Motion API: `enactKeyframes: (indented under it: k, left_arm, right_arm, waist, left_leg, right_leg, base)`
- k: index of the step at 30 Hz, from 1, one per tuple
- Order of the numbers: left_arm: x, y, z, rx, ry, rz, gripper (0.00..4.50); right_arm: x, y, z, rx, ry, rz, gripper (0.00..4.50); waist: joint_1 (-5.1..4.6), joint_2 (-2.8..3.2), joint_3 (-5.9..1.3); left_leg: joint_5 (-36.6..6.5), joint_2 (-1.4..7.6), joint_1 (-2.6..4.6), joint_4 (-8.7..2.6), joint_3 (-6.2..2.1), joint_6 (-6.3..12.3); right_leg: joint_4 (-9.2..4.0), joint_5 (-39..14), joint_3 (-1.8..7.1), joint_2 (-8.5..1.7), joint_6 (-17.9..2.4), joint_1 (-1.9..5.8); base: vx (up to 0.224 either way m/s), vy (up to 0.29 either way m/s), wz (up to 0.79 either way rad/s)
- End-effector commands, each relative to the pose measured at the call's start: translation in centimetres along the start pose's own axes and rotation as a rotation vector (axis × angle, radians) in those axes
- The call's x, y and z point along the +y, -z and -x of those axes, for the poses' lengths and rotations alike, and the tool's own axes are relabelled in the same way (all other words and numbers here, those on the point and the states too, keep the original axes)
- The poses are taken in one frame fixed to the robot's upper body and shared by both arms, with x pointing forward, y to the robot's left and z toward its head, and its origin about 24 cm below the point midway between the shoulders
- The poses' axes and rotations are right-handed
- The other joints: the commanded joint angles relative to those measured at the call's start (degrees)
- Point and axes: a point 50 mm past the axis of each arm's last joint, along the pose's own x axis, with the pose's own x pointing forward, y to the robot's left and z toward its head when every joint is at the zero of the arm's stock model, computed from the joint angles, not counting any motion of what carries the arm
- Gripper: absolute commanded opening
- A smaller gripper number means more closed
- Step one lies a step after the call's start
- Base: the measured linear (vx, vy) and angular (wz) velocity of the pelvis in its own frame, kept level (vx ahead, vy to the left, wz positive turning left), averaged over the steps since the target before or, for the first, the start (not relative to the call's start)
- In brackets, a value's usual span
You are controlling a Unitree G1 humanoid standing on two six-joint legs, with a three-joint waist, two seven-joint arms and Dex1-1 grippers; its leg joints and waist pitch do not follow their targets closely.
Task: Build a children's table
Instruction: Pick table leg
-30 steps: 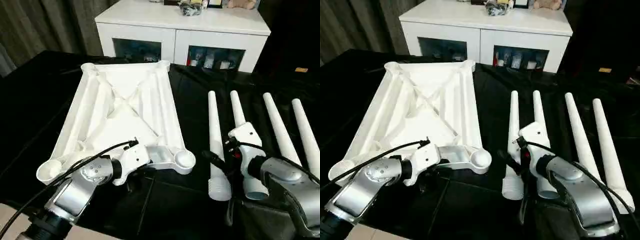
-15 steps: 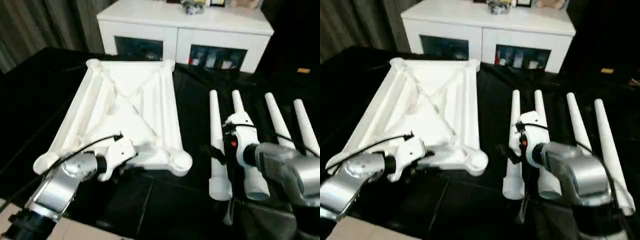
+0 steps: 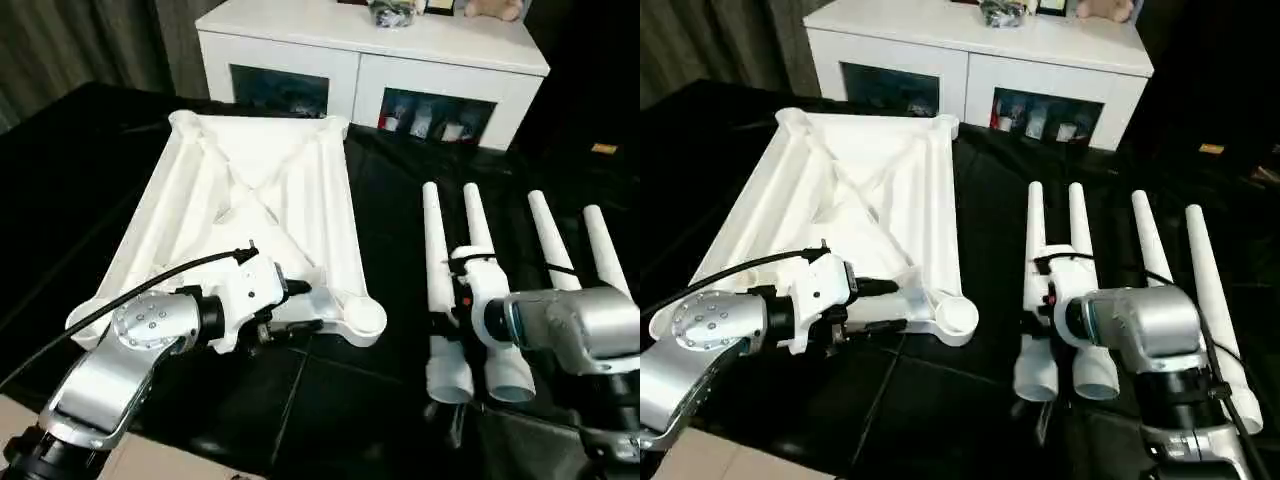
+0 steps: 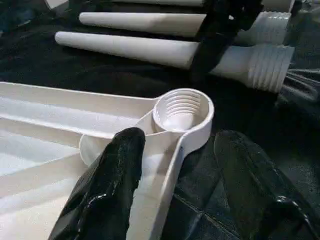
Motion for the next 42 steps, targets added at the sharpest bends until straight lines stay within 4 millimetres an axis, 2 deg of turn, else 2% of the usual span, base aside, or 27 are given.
enactKeyframes:
  k: [1, 4, 11, 12, 13, 14, 15, 18, 19, 20, 22, 24, 25, 26, 27, 28, 29, 30, 31, 32, 33, 34, 35, 36, 37, 40, 42]
  left_arm:
    - [-0.1, -0.4, 0.0, 0.001, 0.013, -0.023, 2.66]
    - [0.2, -0.5, 0.0, -0.002, -0.008, -0.025, 2.66]
    - [0.7, -0.4, -0.1, 0.005, -0.028, -0.023, 2.66]
    - [0.7, -0.4, -0.1, 0.007, -0.031, -0.023, 2.66]
    - [0.9, -0.4, 0.0, 0.006, -0.042, -0.033, 2.66]
    - [1.0, -0.4, 0.0, 0.004, -0.049, -0.039, 2.66]
    - [1.3, -0.6, 0.2, 0.001, -0.063, -0.044, 2.66]
    - [2.2, -1.6, 0.8, -0.046, -0.107, -0.03, 2.66]
    - [2.9, -2.2, 1.1, -0.079, -0.134, -0.019, 2.66]
    - [3.9, -3.0, 1.6, -0.112, -0.166, -0.025, 2.66]
    - [5.0, -3.6, 1.8, -0.175, -0.219, 0.01, 2.66]
    - [5.4, -3.2, 1.1, -0.199, -0.275, 0.066, 2.66]
    - [5.9, -3.1, 0.5, -0.186, -0.365, 0.076, 2.66]
    - [6.2, -3.1, 0.2, -0.173, -0.426, 0.079, 2.66]
    - [6.4, -3.4, -0.1, -0.218, -0.454, 0.152, 2.66]
    - [6.5, -3.8, -0.3, -0.262, -0.469, 0.205, 2.66]
    - [6.6, -4.1, -0.5, -0.293, -0.47, 0.242, 2.66]
    - [6.7, -4.3, -0.5, -0.308, -0.468, 0.259, 2.95]
    - [6.8, -4.9, -0.7, -0.348, -0.448, 0.312, 2.95]
    - [6.8, -4.9, -0.7, -0.348, -0.448, 0.312, 3.06]
    - [7.0, -5.6, -0.8, -0.395, -0.419, 0.385, 3.06]
    - [7.1, -6.5, -1.0, -0.467, -0.38, 0.454, 3.29]
    - [7.0, -7.6, -1.3, -0.534, -0.319, 0.518, 3.29]
    - [7.0, -8.0, -1.4, -0.556, -0.293, 0.542, 3.4]
    - [6.8, -9.1, -1.8, -0.611, -0.221, 0.595, 3.51]
    - [6.6, -9.7, -2.2, -0.632, -0.175, 0.639, 3.82]
    - [6.6, -10.0, -2.4, -0.634, -0.15, 0.679, 3.95]
  right_arm:
    - [-0.2, 0.9, -0.6, 0.056, -0.026, -0.06, 3.23]
    - [-0.4, 0.8, -0.6, 0.045, -0.028, -0.083, 2.86]
    - [-0.8, 1.0, -0.6, 0.036, -0.012, -0.12, 2.38]
    - [-0.8, 1.0, -0.6, 0.034, -0.01, -0.122, 2.29]
    - [-0.7, 0.8, -0.5, 0.027, -0.015, -0.127, 2.29]
    - [-0.7, 0.7, -0.5, 0.022, -0.019, -0.13, 2.2]
    - [-0.5, 0.2, -0.1, 0.0, -0.023, -0.137, 2.04]
    - [-0.1, -1.2, 1.2, -0.063, -0.044, -0.132, 1.92]
    - [0.2, -2.0, 2.0, -0.108, -0.056, -0.126, 1.87]
    - [0.5, -3.2, 3.0, -0.153, -0.072, -0.115, 1.85]
    - [1.0, -4.5, 4.3, -0.248, -0.123, -0.113, 1.84]
    - [0.7, -4.5, 4.4, -0.292, -0.15, -0.161, 1.81]
    - [0.4, -4.3, 4.3, -0.308, -0.132, -0.183, 1.81]
    - [0.2, -4.1, 4.3, -0.315, -0.116, -0.196, 1.81]
    - [0.5, -4.2, 4.3, -0.358, -0.149, -0.196, 1.81]
    - [0.8, -4.4, 4.4, -0.446, -0.177, -0.179, 1.81]
    - [1.2, -4.7, 4.7, -0.521, -0.208, -0.165, 1.81]
    - [1.3, -4.8, 4.8, -0.554, -0.221, -0.158, 1.81]
    - [1.7, -5.2, 5.3, -0.625, -0.242, -0.125, 1.81]
    - [1.7, -5.2, 5.3, -0.625, -0.242, -0.125, 1.81]
    - [2.1, -5.5, 5.9, -0.684, -0.28, -0.093, 1.81]
    - [2.5, -5.6, 6.2, -0.708, -0.333, -0.076, 1.81]
    - [3.0, -5.8, 6.7, -0.748, -0.407, -0.052, 1.81]
    - [3.2, -5.9, 6.9, -0.76, -0.442, -0.044, 1.81]
    - [3.7, -6.0, 7.3, -0.791, -0.528, -0.022, 1.81]
    - [4.1, -5.9, 7.4, -0.803, -0.568, 0.01, 1.81]
    - [4.4, -5.8, 7.3, -0.808, -0.581, 0.04, 1.81]
  waist:
    - [0.06, 0.42, -2.97]
    - [0.05, 0.13, -2.92]
    - [0.06, 0.44, -2.84]
    - [0.02, 0.32, -2.88]
    - [0.15, 0.86, -2.88]
    - [0.02, 0.52, -2.96]
    - [0.16, 0.95, -2.98]
    - [0.14, 0.84, -3.19]
    - [0.26, 1.54, -3.1]
    - [0.58, 2.03, -3.31]
    - [0.44, 1.55, -3.32]
    - [0.78, 1.96, -3.18]
    - [0.91, 1.58, -3.15]
    - [1.04, 1.76, -3.19]
    - [1.44, 2.81, -3.46]
    - [1.53, 2.8, -3.66]
    - [1.95, 2.07, -4.01]
    - [2.19, 2.15, -4.16]
    - [2.21, 2.16, -4.11]
    - [2.37, 2.21, -4.08]
    - [2.37, 2.06, -3.99]
    - [2.39, 1.13, -3.78]
    - [2.63, 1.26, -3.66]
    - [2.86, 1.56, -3.6]
    - [2.77, 1.29, -3.51]
    - [2.72, 1.0, -3.46]
    - [2.75, 1.05, -3.49]
  left_leg:
    - [-7.2, 5.23, 0.27, -6.01, -2.02, -2.51]
    - [-8.1, 5.2, 0.2, -6.03, -2.02, -2.92]
    - [-10.6, 5.15, 0.2, -6.13, -2.21, -3.89]
    - [-10.6, 5.15, 0.16, -6.13, -2.22, -3.87]
    - [-10.5, 5.12, 0.16, -6.15, -2.31, -4.03]
    - [-10.4, 5.1, 0.11, -6.11, -2.22, -4.0]
    - [-10.3, 5.1, 0.16, -6.13, -2.31, -4.07]
    - [-7.8, 4.91, 0.05, -5.94, -2.15, -3.71]
    - [-7.5, 4.77, 0.16, -5.91, -2.04, -4.0]
    - [-6.5, 4.73, 0.22, -5.75, -2.2, -3.96]
    - [-5.7, 4.48, 0.13, -5.59, -1.97, -3.58]
    - [-4.2, 4.64, -0.15, -5.49, -1.94, -2.74]
    - [-4.2, 4.74, -0.11, -5.47, -1.76, -2.07]
    - [-3.9, 4.84, -0.04, -5.46, -1.74, -1.8]
    - [-2.6, 4.85, 0.23, -5.26, -1.9, -1.69]
    - [-1.1, 4.89, 0.24, -5.18, -1.53, -1.56]
    - [0.8, 4.95, 0.05, -5.09, -1.6, -0.86]
    - [2.1, 4.91, -0.05, -4.96, -1.61, -0.5]
    - [3.5, 4.76, -0.26, -4.96, -1.78, 0.7]
    - [3.6, 4.74, -0.01, -4.78, -1.54, 1.27]
    - [3.1, 4.77, -0.16, -4.91, -1.55, 1.58]
    - [1.5, 4.74, -0.19, -4.94, -1.33, 2.01]
    - [-0.5, 4.67, -0.24, -4.8, -1.23, 1.69]
    - [-1.0, 4.8, -0.17, -4.8, -1.46, 1.76]
    - [-1.4, 4.8, -0.22, -4.92, -1.41, 2.13]
    - [-1.2, 4.76, -0.33, -4.95, -1.46, 2.98]
    - [-0.2, 4.69, -0.35, -4.92, -1.47, 3.21]
  right_leg:
    - [-3.13, -13.2, 2.45, -3.97, -15.2, 2.16]
    - [-3.29, -14.3, 2.5, -3.97, -14.8, 2.15]
    - [-3.55, -17.9, 2.5, -3.87, -13.4, 1.88]
    - [-3.55, -17.8, 2.49, -3.89, -13.4, 1.91]
    - [-3.46, -17.6, 2.48, -3.89, -13.4, 1.89]
    - [-3.5, -16.9, 2.46, -3.8, -13.4, 1.95]
    - [-3.36, -16.4, 2.46, -3.83, -13.5, 1.96]
    - [-3.02, -12.5, 2.44, -3.65, -14.7, 2.27]
    - [-2.99, -11.0, 2.35, -3.44, -15.4, 2.16]
    - [-2.58, -9.2, 2.28, -3.56, -16.1, 2.47]
    - [-2.56, -8.5, 2.29, -3.41, -16.7, 2.56]
    - [-2.51, -7.1, 2.39, -3.74, -17.7, 2.91]
    - [-2.84, -8.3, 2.44, -3.84, -17.6, 2.9]
    - [-2.91, -8.7, 2.54, -3.95, -17.5, 2.95]
    - [-2.81, -8.4, 2.5, -4.01, -17.4, 2.88]
    - [-2.84, -5.5, 2.47, -3.88, -17.7, 2.83]
    - [-2.35, -2.6, 2.41, -3.98, -18.2, 3.22]
    - [-1.96, -0.7, 2.43, -4.12, -18.6, 3.3]
    - [-1.88, 0.5, 2.24, -3.92, -19.0, 3.29]
    - [-1.95, 0.4, 2.21, -3.81, -19.4, 2.88]
    - [-2.04, -0.3, 2.17, -3.74, -19.2, 3.0]
    - [-2.36, -2.2, 2.22, -3.86, -19.3, 2.95]
    - [-2.32, -5.3, 2.3, -4.28, -20.0, 3.13]
    - [-2.5, -6.8, 2.24, -4.37, -20.0, 2.94]
    - [-2.59, -8.2, 2.21, -4.04, -19.3, 2.84]
    - [-2.93, -10.6, 2.06, -3.94, -17.9, 2.71]
    - [-3.12, -11.1, 2.07, -3.92, -16.9, 2.69]
  base:
    - [0.0, 0.0, 0.0]
    - [0.0, 0.0, 0.0]
    - [0.0, 0.0, 0.0]
    - [0.0, 0.0, 0.0]
    - [0.0, 0.0, 0.0]
    - [0.0, 0.0, 0.0]
    - [0.0, 0.0, 0.0]
    - [0.0, 0.0, 0.0]
    - [0.0, 0.0, 0.0]
    - [0.0, 0.0, 0.0]
    - [0.0, 0.0, 0.0]
    - [0.0, 0.0, 0.0]
    - [0.0, 0.0, 0.0]
    - [0.0, 0.0, 0.0]
    - [0.0, 0.0, 0.0]
    - [0.0, 0.0, 0.0]
    - [0.0, 0.0, 0.0]
    - [0.0, 0.0, 0.0]
    - [0.0, 0.0, 0.0]
    - [0.0, 0.0, 0.0]
    - [0.0, 0.0, 0.0]
    - [0.0, 0.0, 0.0]
    - [0.0, 0.0, 0.0]
    - [0.0, 0.0, 0.0]
    - [0.0, 0.0, 0.0]
    - [0.0, 0.0, 0.0]
    - [0.0, 0.0, 0.0]
